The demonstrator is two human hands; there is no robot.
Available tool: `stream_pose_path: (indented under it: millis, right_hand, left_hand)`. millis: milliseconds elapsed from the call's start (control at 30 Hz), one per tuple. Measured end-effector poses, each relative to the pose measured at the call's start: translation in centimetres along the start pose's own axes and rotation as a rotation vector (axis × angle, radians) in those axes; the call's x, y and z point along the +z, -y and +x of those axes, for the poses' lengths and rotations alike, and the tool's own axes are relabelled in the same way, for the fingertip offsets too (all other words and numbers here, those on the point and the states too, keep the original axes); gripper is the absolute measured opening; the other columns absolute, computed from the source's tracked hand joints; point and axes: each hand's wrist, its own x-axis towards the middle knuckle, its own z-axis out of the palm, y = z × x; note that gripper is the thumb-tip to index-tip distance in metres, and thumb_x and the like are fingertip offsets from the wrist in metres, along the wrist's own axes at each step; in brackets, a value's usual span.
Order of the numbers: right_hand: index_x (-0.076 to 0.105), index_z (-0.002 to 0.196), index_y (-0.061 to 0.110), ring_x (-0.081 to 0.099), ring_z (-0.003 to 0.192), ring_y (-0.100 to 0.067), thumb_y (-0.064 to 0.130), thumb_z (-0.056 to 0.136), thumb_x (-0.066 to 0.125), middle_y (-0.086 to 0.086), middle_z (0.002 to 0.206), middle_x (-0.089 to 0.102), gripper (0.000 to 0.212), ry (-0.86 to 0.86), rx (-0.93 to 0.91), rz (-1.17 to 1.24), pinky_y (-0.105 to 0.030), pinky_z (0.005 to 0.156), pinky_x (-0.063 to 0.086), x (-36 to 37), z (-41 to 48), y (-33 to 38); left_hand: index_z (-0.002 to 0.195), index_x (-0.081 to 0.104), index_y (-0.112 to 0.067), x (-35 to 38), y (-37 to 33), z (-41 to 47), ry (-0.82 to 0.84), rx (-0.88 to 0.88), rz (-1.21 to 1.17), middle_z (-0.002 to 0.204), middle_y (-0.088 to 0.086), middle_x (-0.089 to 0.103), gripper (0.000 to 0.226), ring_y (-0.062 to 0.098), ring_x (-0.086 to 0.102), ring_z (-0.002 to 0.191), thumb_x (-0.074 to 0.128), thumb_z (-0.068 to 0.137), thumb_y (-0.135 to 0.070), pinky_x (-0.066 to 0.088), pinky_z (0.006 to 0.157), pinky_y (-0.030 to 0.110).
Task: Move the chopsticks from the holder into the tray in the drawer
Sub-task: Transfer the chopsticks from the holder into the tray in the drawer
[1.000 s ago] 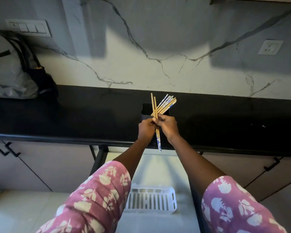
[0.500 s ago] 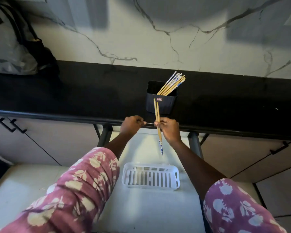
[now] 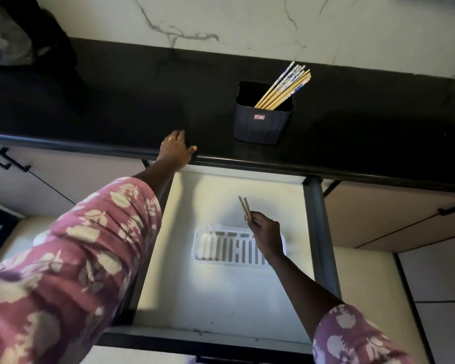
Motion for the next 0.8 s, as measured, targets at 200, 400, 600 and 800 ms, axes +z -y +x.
stream_pose_path:
  millis: [200,400,600,800]
  right_hand:
    - [0.057,0.116,0.014,0.067,0.081,-0.036,0.0,0.09,0.041,-0.017,0.086,0.071,0.034,0.343,-0.263,-0.641,-0.036,0.068,0.053,1.9,-0.6,-0.7]
    - [0.05,0.125,0.006,0.062,0.104,-0.033,-0.005,0.089,0.036,-0.016,0.112,0.065,0.04,0.498,-0.311,-0.834,-0.04,0.082,0.05,5.8,-1.0,-1.4]
    - [0.056,0.109,-0.001,0.064,0.101,-0.036,-0.01,0.086,0.042,-0.019,0.107,0.067,0.029,0.528,-0.233,-0.947,-0.038,0.078,0.051,8.2,-0.1,-1.6]
    - [0.067,0.094,-0.003,0.069,0.092,-0.036,-0.013,0.077,0.054,-0.019,0.096,0.072,0.023,0.564,-0.172,-0.992,-0.036,0.073,0.055,9.0,1.1,-1.2]
  left_hand:
    - [0.15,0.012,-0.008,0.5,0.8,1.6,0.085,-0.117,0.025,0.159,0.013,0.009,0.067,0.034,0.008,0.146,0.032,0.098,-0.045,0.01,0.117,0.046]
    - [0.15,0.004,-0.008,1.5,1.1,2.4,0.198,-0.155,0.049,0.159,0.015,-0.002,0.068,0.035,-0.003,0.146,0.025,0.099,-0.047,0.004,0.118,0.046]
    - [0.151,0.001,-0.011,1.9,-0.2,3.1,0.21,-0.248,0.088,0.159,0.012,-0.011,0.081,0.039,-0.013,0.144,0.03,0.093,-0.059,0.0,0.117,0.05]
    - [0.15,-0.005,-0.024,2.9,-0.7,3.7,0.211,-0.302,0.086,0.159,0.004,-0.017,0.079,0.04,-0.018,0.143,0.03,0.091,-0.062,-0.005,0.116,0.051]
